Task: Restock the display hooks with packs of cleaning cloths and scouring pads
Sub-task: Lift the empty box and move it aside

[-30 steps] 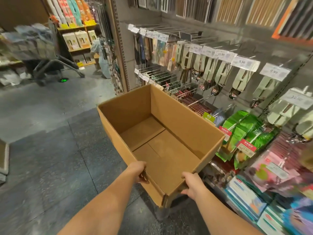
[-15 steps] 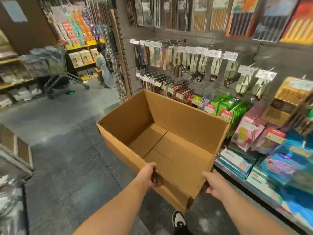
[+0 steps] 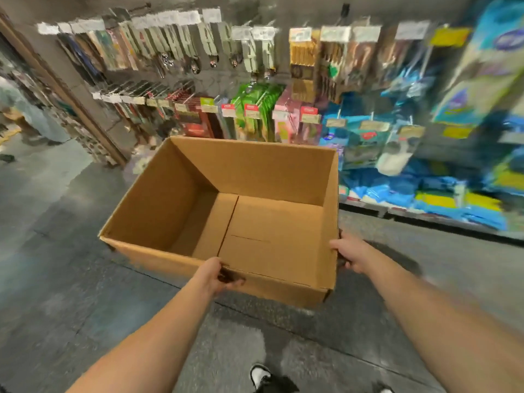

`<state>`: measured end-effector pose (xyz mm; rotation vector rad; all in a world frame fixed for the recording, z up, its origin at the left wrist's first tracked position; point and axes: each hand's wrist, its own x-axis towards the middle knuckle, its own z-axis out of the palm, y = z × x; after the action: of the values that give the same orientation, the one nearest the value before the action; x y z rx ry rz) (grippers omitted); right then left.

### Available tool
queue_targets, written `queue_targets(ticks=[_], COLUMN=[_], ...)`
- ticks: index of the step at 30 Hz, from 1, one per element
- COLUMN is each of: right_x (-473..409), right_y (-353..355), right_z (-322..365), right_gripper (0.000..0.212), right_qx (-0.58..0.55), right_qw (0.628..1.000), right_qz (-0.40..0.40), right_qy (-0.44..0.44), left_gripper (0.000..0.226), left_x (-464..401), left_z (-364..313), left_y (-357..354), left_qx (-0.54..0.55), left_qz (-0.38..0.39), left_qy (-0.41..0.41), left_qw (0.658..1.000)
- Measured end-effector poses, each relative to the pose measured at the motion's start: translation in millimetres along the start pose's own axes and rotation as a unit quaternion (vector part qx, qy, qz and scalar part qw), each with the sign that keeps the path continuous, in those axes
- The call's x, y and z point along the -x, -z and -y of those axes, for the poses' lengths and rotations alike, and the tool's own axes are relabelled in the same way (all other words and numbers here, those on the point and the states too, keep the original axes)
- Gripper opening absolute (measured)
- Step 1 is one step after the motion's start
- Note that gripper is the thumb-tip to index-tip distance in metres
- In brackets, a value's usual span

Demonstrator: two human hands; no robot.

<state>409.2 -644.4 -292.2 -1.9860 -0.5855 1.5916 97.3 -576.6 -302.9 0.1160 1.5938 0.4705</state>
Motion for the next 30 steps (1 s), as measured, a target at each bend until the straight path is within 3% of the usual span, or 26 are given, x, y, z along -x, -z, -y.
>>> queue_targets(ticks=[4,8,17,23,30], right_x=[19,38,134,198,251], right_y=[92,199,436,537,633], right_z=[-93,-201,-390,-480,-577], right_gripper=[0.020,0.039,0.046,0.039,0.043], right_qx=[-0.067,-0.119,-0.204,-0.267,-0.364], right_qw=[0.997,0.991,0.970,0.943,0.884], right_qz=[-0.020,-0.043,-0.109,-0.178,-0.268], right_qy=[-0.029,-0.050,-0.072,-0.092,-0.117], left_gripper=[0.017,0.013,0.017,0.007,0.013], left_x=[26,56,128,155,181], left_z=[86,186,404,500,603], left_y=[-80,-171,-368,-475,-601], left_qx=[-0.051,-0.077,-0.167,-0.250,-0.362], left_qz=[0.019,0.035,0.094,0.130,0.189], left_qy=[0.000,0.000,0.027,0.043,0.041], left_qw=[0.999,0.996,0.981,0.958,0.912])
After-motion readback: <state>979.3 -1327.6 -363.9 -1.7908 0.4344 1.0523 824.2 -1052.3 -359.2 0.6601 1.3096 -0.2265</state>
